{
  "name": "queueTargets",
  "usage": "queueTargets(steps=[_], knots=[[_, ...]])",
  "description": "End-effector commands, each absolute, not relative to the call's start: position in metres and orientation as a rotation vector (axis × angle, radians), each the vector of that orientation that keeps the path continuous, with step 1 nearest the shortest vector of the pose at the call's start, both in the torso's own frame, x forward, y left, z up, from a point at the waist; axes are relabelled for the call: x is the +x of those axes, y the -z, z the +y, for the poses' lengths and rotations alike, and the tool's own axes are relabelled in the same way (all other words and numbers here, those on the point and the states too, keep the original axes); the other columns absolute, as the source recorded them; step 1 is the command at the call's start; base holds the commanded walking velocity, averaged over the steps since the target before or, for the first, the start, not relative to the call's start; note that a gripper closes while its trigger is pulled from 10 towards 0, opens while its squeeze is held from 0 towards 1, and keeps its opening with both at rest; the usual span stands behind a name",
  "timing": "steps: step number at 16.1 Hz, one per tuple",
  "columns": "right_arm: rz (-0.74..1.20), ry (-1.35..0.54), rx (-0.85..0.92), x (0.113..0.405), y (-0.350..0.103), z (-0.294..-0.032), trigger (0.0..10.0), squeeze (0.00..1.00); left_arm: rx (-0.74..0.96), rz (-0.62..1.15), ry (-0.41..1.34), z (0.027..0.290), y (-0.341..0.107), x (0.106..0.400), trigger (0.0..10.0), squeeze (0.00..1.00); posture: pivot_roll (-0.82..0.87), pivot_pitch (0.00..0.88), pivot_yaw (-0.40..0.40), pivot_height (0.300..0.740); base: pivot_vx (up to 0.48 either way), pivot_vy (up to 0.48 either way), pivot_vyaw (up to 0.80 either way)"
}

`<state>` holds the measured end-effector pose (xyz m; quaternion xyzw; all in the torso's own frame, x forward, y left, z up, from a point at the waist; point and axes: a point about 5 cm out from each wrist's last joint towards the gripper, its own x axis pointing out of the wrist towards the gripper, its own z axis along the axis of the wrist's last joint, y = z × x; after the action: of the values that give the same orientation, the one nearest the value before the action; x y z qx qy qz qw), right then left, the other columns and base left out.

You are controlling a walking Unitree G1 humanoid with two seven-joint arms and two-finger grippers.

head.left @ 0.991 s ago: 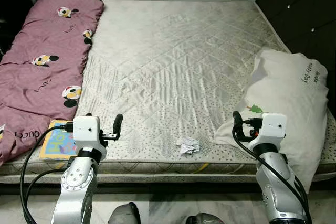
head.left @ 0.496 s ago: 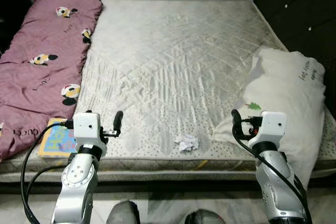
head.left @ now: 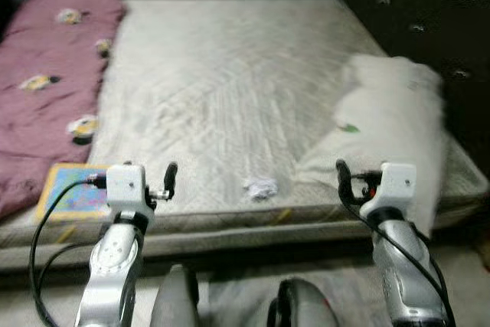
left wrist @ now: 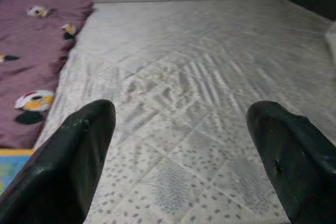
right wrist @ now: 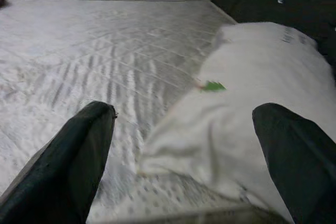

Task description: Clean up the room

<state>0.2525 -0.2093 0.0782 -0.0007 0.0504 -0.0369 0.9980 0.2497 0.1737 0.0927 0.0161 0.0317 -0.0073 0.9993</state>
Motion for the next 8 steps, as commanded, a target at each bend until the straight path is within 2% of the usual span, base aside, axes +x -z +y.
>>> queueTargets(steps=[1, 8], knots=[[0.066, 0.060, -0.001, 0.2589, -0.0880, -0.2070, 10.0, 0.00, 0.036, 0.079, -0.013, 0.1781, -0.0886, 0.2450, 10.0, 0.00, 0.01, 0.092, -0.033, 0.658, 0.000, 0.000, 0.00], [0.075, 0.036, -0.005, 0.2600, -0.0868, -0.2035, 10.0, 0.00, 0.030, 0.085, -0.018, 0.1780, -0.0870, 0.2443, 10.0, 0.00, 0.02, 0.091, -0.035, 0.658, 0.000, 0.000, 0.00]])
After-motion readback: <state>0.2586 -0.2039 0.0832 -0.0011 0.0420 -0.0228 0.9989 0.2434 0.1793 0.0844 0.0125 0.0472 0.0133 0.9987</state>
